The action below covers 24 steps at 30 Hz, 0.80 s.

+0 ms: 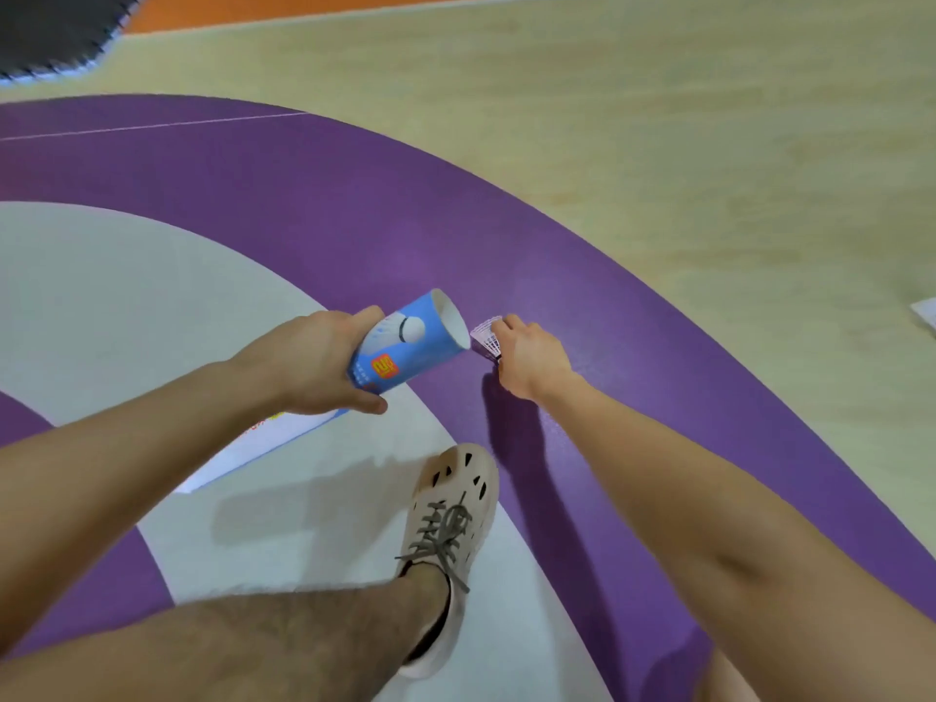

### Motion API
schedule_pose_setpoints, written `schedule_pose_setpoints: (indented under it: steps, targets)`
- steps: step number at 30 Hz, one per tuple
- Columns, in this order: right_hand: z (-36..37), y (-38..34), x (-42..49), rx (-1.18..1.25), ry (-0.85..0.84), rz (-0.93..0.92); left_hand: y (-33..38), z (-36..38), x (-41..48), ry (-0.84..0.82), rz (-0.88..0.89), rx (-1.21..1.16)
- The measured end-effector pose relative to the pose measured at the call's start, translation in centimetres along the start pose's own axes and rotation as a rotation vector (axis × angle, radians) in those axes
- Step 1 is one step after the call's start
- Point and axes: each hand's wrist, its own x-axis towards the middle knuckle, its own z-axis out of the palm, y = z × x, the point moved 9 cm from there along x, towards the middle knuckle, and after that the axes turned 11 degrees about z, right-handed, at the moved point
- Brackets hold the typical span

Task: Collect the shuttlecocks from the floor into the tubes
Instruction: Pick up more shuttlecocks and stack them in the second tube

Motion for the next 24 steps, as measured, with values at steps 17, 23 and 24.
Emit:
schedule_pose_setpoints:
  steps: [17,23,24]
  targets:
    - [-9.6,8.3,-5.6,0.645,0.283,0.310,2.2,-2.9,3.0,-0.095,0.026,-0.051]
    - [-22.6,12.6,-14.1,0.996,0.629,0.345,9.1,-8.6,6.9,-0.225,0.160,0.024]
    - [-23.8,13.2,-15.2,1.034,0.664,0.356,10.5,-9.2,7.8,-0.221,0.180,0.030]
